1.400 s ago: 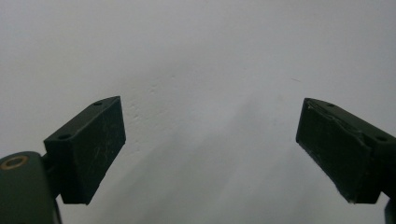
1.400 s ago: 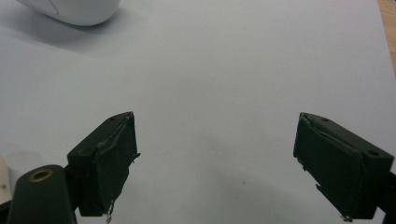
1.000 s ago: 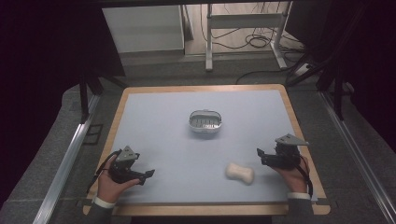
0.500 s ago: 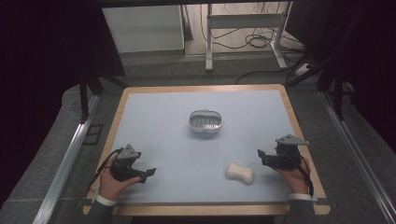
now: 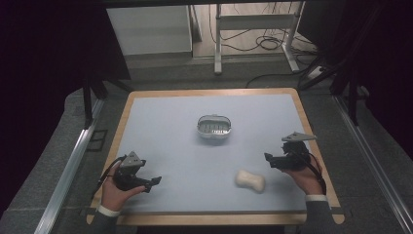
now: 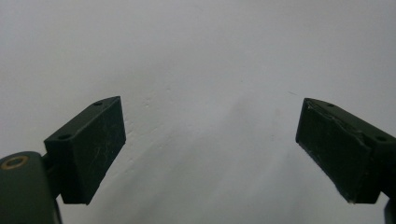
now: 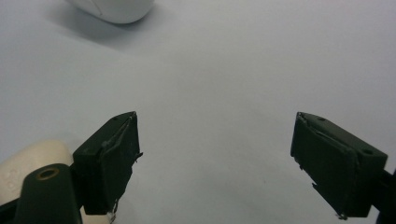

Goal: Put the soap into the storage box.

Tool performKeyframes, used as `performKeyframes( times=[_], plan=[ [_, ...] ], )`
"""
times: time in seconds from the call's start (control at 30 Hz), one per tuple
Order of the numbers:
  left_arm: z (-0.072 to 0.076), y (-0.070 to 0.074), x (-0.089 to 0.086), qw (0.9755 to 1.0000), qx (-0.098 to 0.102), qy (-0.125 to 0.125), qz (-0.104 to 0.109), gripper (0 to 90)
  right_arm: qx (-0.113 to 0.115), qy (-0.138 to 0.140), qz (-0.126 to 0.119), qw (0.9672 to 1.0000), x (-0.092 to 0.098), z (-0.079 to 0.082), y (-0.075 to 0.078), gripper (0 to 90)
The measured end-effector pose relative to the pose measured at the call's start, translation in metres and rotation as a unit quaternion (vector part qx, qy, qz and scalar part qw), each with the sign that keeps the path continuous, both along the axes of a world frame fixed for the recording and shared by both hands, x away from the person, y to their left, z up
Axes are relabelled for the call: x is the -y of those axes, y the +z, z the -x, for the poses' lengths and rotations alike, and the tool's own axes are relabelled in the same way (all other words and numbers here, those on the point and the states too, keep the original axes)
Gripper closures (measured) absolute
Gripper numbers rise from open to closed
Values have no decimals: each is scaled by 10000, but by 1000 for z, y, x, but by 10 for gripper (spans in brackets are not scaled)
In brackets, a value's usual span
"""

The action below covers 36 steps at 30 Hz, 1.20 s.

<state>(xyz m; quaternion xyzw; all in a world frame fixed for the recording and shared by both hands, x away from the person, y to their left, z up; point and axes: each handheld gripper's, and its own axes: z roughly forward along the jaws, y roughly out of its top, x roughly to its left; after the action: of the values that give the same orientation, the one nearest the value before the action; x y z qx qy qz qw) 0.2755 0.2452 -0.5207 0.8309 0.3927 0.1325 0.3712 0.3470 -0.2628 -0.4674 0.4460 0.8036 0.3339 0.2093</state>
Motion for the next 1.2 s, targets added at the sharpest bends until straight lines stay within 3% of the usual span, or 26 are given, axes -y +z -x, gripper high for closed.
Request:
performKeyframes(
  times=[0.43, 0.8, 1.2],
  plan=[
    [0, -1, 2, 10000, -48, -16, -22, 88, -79, 481, 293, 9984, -14, 1, 14, 158],
    [1, -1, 1, 10000, -33, -23, -27, 88, -262, 766, 346, 9961, -30, 6, 19, 179],
    [2, 1, 0, 10000, -28, -17, 57, 88, -598, 1185, 754, 9883, -49, 13, 14, 186]
  ],
)
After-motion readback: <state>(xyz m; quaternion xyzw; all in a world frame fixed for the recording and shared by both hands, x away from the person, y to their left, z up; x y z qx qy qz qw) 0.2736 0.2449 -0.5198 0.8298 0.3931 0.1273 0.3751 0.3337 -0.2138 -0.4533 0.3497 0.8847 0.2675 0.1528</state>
